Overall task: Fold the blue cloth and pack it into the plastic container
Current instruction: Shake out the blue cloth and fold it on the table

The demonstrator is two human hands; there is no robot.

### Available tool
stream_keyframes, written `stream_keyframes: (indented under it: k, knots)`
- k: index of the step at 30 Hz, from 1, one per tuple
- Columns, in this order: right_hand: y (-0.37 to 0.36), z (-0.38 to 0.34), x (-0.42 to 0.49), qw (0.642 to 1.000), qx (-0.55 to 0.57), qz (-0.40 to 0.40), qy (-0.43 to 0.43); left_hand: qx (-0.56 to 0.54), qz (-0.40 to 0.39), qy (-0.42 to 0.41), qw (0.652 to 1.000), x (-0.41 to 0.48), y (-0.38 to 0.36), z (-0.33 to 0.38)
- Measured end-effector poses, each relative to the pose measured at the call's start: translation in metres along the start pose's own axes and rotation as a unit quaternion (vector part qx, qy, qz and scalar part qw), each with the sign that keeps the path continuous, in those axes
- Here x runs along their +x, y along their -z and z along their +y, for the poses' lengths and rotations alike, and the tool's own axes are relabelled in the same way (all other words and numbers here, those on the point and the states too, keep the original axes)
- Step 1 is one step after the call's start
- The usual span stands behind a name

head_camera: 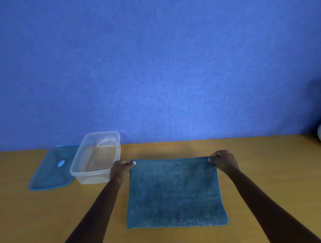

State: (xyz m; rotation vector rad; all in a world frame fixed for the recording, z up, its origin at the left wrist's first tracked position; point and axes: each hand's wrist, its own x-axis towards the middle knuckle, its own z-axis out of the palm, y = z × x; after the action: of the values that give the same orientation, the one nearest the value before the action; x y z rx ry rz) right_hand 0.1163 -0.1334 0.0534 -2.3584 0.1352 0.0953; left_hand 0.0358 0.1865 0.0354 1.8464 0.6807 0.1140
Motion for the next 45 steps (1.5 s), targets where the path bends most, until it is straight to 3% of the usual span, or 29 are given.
stream_keyframes:
  k: [7,13,17,20,24,30,33,39,45]
  knots:
    - [-0.027,0.007,-0.008,0.998,0.026,0.054,0.023,-0.055,0.045,0.065,0.995,0.007,-0.023,-0.014]
    - [-0.061,0.022,-0.037,0.994,-0.069,0.011,0.080,0.142,0.045,-0.066,0.987,-0.031,-0.054,-0.035]
    - [-0.082,0.031,-0.050,0.991,-0.105,-0.012,0.085,0.205,0.084,-0.024,0.975,-0.051,-0.066,-0.044]
    - [-0.083,0.039,-0.053,0.994,-0.106,0.004,0.010,0.188,0.092,0.037,0.977,-0.048,-0.060,-0.050]
    - [-0.076,0.051,-0.052,0.991,-0.114,0.021,-0.072,0.127,0.070,0.039,0.989,-0.038,-0.049,-0.060]
    - [-0.073,0.057,-0.049,0.997,-0.047,0.015,-0.064,-0.005,0.017,-0.009,1.000,-0.028,-0.047,-0.059]
    - [-0.069,0.056,-0.052,0.999,-0.005,0.030,-0.038,-0.047,-0.016,0.013,0.999,-0.026,-0.047,-0.058]
    - [-0.063,0.063,-0.065,0.992,0.074,0.097,0.017,0.021,-0.013,0.011,1.000,-0.028,-0.049,-0.055]
    - [-0.068,0.073,-0.072,0.995,0.059,0.069,-0.045,0.064,0.027,-0.018,0.997,-0.038,-0.054,-0.055]
